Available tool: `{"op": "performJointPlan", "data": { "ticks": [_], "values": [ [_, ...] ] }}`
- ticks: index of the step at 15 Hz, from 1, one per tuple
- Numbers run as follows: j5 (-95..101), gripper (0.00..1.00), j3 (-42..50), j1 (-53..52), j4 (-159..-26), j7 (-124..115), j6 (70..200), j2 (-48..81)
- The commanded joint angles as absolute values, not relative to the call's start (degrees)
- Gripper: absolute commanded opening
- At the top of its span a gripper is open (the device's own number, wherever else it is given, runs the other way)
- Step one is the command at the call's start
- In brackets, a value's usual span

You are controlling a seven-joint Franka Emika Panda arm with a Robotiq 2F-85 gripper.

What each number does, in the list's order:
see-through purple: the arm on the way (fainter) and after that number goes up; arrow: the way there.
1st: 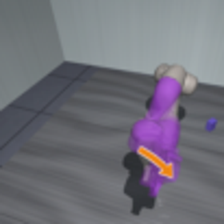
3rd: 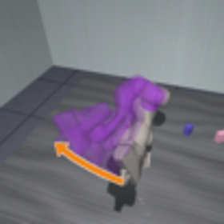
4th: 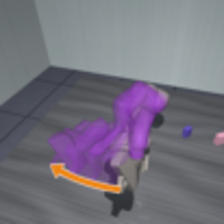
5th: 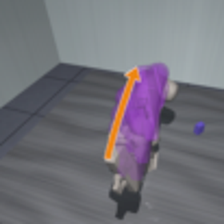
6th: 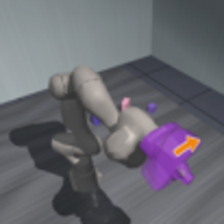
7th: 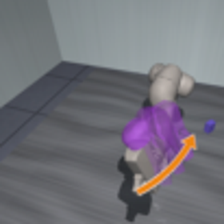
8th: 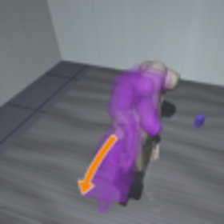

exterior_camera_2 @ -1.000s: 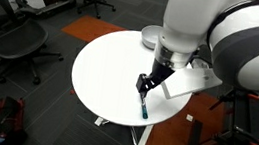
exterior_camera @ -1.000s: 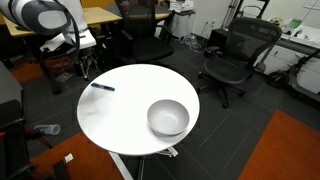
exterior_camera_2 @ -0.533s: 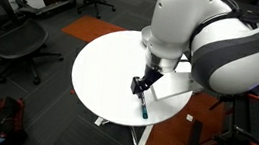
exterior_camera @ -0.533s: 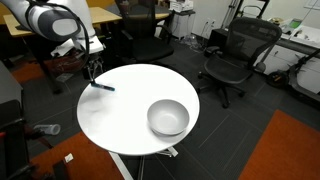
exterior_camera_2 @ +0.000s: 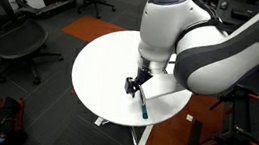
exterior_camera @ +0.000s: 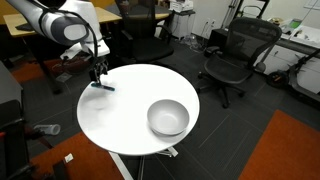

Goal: Move the marker backwards

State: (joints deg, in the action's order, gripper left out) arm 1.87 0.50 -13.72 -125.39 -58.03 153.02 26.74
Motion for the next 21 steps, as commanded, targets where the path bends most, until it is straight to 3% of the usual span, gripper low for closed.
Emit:
{"op": "performJointPlan", "data": {
  "ticks": [1,10,12,21],
  "values": [
    [1.06,1.0,1.49,-14.62,-122.8,-58.0,153.66,29.55],
    [-0.16,1.0,1.5,-14.68,-120.17,-57.52,153.21,33.79],
    [-0.45,0.74,1.52,-14.61,-119.74,-57.44,153.22,34.33],
    [-0.73,0.05,1.95,-14.47,-118.79,-57.25,153.18,35.07]
  ]
}}
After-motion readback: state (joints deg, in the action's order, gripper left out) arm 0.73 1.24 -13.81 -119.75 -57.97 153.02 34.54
